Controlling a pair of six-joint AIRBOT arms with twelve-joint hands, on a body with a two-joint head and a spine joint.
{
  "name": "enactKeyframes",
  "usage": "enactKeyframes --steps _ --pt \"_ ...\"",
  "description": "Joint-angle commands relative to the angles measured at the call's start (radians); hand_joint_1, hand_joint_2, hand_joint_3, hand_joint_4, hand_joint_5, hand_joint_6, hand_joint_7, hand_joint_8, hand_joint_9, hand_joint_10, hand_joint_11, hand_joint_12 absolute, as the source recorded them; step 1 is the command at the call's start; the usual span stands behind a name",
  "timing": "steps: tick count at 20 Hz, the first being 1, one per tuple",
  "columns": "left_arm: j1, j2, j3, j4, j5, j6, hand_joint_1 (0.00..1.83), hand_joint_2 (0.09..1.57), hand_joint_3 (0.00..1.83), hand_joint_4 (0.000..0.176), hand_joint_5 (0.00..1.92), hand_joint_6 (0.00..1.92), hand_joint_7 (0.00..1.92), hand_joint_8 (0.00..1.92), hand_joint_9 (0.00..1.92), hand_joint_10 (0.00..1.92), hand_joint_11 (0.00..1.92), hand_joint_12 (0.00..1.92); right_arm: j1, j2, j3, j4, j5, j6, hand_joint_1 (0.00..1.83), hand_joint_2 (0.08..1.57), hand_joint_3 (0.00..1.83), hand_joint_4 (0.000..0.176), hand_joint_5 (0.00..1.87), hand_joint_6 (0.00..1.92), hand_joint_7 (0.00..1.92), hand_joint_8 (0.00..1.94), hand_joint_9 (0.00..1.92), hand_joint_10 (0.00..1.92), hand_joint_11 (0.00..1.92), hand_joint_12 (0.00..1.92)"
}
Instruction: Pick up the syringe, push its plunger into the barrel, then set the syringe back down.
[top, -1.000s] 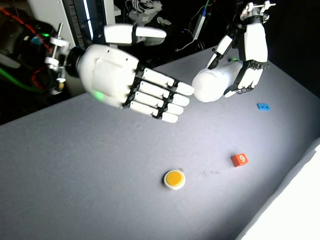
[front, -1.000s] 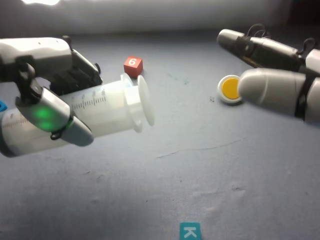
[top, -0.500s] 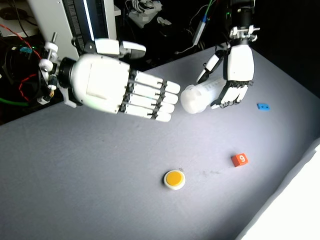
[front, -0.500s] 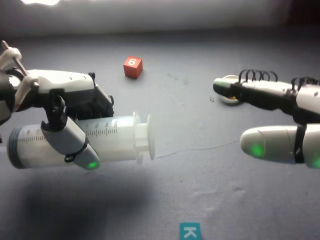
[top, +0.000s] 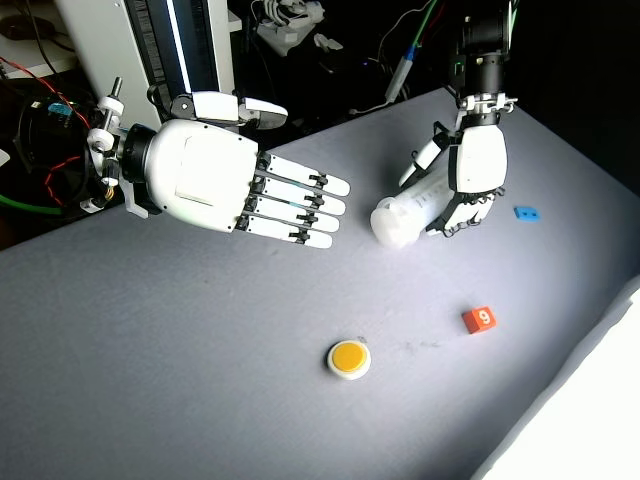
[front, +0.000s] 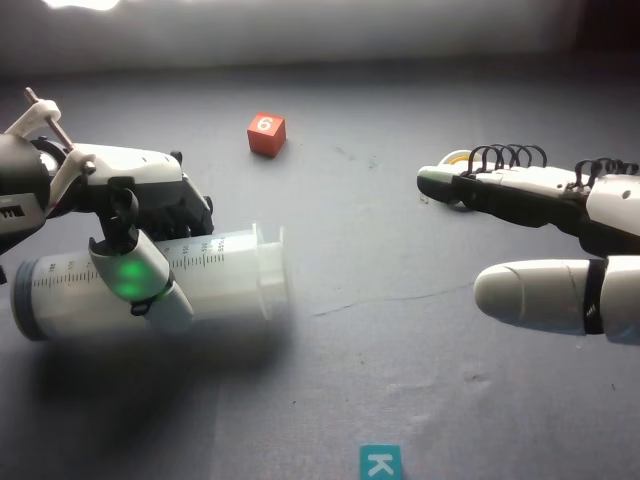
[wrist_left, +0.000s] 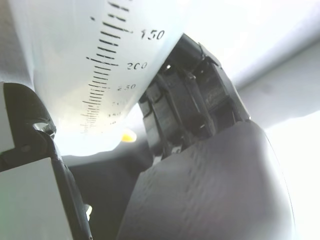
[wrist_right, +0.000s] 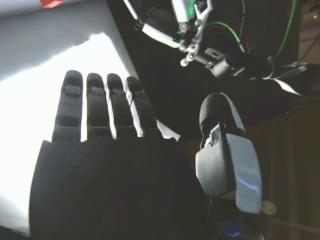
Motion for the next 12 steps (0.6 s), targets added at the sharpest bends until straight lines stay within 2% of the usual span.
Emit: enactKeyframes --steps 1,3,4,5,6,7,8,9,10,12 --pt "-0.009 -0.001 -0.001 0.013 -0.051 -0.003 1.37 1.12 0.0 0.0 0.89 1.16 1.03 0.83 0.85 1.3 0.54 1.49 0.003 0.002 -0.002 0.008 0.131 0.001 0.0 1.21 0.0 0.0 0.05 0.01 0.02 0.0 0.0 0.0 0.0 0.0" --pt "-0.007 -0.001 -0.006 0.013 -0.051 -0.003 1.37 1.13 0.0 0.0 0.89 1.08 1.01 0.97 0.81 1.34 0.46 1.6 0.001 0.001 -0.003 0.008 0.131 -0.001 0.0 1.21 0.0 0.0 0.06 0.01 0.03 0.01 0.0 0.0 0.0 0.0" --pt "-0.007 0.0 -0.009 0.013 -0.051 -0.003 1.37 1.14 0.0 0.0 0.86 1.07 1.01 0.99 0.81 1.35 0.44 1.58 0.001 0.001 -0.003 0.008 0.131 -0.001 0.0 1.22 0.0 0.0 0.06 0.01 0.02 0.0 0.0 0.0 0.0 0.0" --pt "-0.007 0.0 -0.012 0.013 -0.052 -0.003 1.25 1.17 0.01 0.0 0.74 1.25 1.0 1.05 0.74 1.04 0.37 1.54 0.001 0.001 -0.003 0.008 0.132 -0.001 0.0 1.22 0.0 0.0 0.06 0.01 0.03 0.01 0.0 0.0 0.0 0.0" --pt "-0.007 0.002 -0.015 0.013 -0.052 -0.003 1.32 1.15 0.0 0.0 0.66 0.75 0.91 1.13 0.74 0.79 0.32 1.47 0.001 0.001 -0.003 0.008 0.133 -0.001 0.0 1.21 0.0 0.0 0.05 0.0 0.02 0.0 0.0 0.0 0.0 0.0" --pt "-0.007 0.002 -0.016 0.013 -0.052 -0.003 1.16 1.13 0.0 0.0 0.62 0.46 0.76 0.6 0.67 0.62 0.23 1.4 0.001 0.0 -0.003 0.008 0.134 -0.001 0.0 1.21 0.0 0.0 0.04 0.0 0.01 0.0 0.0 0.0 0.0 0.0" --pt "-0.007 0.002 -0.017 0.013 -0.053 -0.003 1.04 1.1 0.0 0.0 0.61 0.27 0.74 0.3 0.64 0.51 0.19 1.38 0.002 0.0 -0.003 0.008 0.134 -0.001 0.0 1.22 0.0 0.0 0.04 0.0 0.01 0.0 0.0 0.0 0.0 0.0" --pt "-0.007 0.003 -0.018 0.013 -0.053 -0.003 0.92 1.12 0.0 0.0 0.55 0.14 0.66 0.13 0.55 0.4 0.1 1.39 0.002 0.0 -0.003 0.008 0.136 -0.001 0.0 1.21 0.0 0.0 0.04 0.0 0.01 0.0 0.0 0.0 0.0 0.0" --pt "-0.006 0.004 -0.019 0.013 -0.053 -0.003 0.84 1.13 0.0 0.0 0.5 0.07 0.62 0.05 0.51 0.3 0.05 1.34 0.002 0.0 -0.003 0.008 0.138 -0.001 0.0 1.21 0.0 0.0 0.05 0.01 0.03 0.01 0.0 0.0 0.0 0.0" --pt "-0.002 0.005 -0.021 0.014 -0.053 -0.003 0.62 1.14 0.0 0.0 0.23 0.0 0.33 0.0 0.3 0.08 0.0 0.97 0.003 0.0 -0.003 0.008 0.144 -0.001 0.0 1.21 0.0 0.0 0.04 0.0 0.02 0.0 0.0 0.0 0.0 0.0"
